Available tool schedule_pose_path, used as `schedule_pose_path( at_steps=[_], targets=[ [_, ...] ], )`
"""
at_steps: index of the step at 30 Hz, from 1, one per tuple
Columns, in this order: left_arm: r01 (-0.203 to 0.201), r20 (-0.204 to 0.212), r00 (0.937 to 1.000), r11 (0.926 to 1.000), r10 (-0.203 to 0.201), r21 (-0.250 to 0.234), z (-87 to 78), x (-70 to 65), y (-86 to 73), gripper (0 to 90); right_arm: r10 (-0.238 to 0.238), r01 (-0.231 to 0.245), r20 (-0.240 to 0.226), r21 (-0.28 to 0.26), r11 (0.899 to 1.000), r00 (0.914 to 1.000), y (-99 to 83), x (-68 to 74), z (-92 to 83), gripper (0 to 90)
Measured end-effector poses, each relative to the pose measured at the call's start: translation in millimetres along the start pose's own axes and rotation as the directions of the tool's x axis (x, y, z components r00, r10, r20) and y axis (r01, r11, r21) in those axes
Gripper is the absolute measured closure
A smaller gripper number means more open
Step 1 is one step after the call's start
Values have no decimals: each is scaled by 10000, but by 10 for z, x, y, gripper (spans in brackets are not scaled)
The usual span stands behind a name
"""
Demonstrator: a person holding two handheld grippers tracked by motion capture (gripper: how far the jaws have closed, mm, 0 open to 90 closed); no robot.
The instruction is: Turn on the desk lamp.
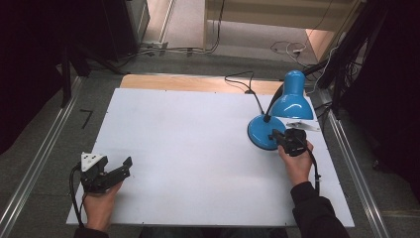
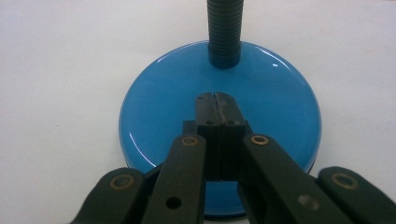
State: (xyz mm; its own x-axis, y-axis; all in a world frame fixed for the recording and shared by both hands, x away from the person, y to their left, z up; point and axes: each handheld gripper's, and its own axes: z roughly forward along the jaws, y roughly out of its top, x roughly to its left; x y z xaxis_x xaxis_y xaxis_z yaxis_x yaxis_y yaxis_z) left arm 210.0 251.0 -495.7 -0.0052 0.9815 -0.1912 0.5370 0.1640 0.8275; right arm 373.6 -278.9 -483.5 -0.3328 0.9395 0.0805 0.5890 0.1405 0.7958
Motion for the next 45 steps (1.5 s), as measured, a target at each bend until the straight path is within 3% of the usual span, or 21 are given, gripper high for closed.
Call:
schedule_pose_path(
  at_steps=[33, 45],
  targets=[
    [3, 28, 10000, 10000, -3, 9, 0, 2, 0, 173, -206, 204, 67, 289, 9994, 9998, -42, 14, 46, 878],
    [44, 46, 10000, 10000, -44, -22, -7, 5, 0, 173, -335, 333, 123, 160, 9993, 9994, -65, 11, 47, 880]
  ],
)
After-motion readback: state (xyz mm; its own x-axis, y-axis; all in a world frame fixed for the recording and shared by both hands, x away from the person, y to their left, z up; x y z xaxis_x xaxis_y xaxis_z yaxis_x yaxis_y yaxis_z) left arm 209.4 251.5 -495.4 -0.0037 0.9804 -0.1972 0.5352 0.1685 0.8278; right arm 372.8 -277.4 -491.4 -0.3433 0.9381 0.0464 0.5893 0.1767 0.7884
